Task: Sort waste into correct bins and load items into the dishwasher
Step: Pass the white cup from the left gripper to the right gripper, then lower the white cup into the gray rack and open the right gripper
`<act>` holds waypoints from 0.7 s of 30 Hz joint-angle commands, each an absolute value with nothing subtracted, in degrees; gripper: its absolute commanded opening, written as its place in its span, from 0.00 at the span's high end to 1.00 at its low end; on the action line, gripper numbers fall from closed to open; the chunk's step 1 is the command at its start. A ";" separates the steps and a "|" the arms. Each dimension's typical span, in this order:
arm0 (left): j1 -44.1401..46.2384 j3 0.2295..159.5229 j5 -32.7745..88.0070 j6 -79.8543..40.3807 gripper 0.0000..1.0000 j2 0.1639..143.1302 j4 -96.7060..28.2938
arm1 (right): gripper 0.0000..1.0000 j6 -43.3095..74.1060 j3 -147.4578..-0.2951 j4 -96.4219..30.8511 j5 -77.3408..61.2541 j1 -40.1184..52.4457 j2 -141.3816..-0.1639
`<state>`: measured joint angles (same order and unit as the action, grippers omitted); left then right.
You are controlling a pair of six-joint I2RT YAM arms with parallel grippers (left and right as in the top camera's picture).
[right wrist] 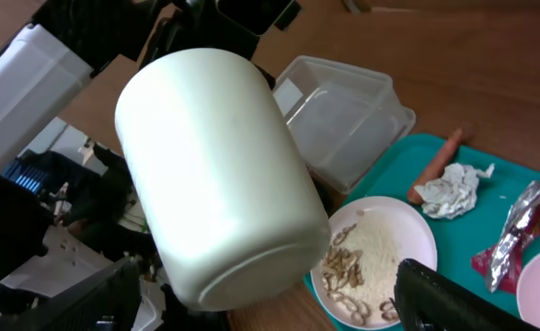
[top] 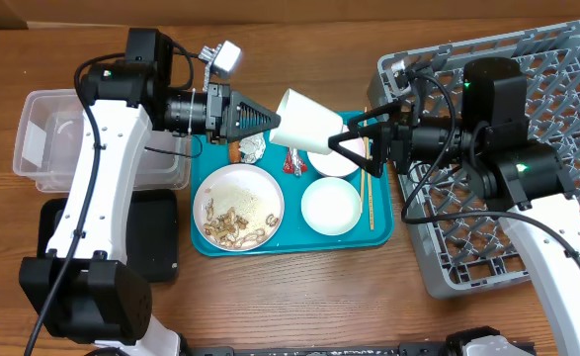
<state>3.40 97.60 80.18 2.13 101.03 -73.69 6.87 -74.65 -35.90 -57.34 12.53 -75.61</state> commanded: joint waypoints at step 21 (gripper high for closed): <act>5.65 98.41 82.06 4.29 0.00 100.60 -72.79 | 0.35 5.52 -76.20 -32.36 -52.36 18.57 -73.30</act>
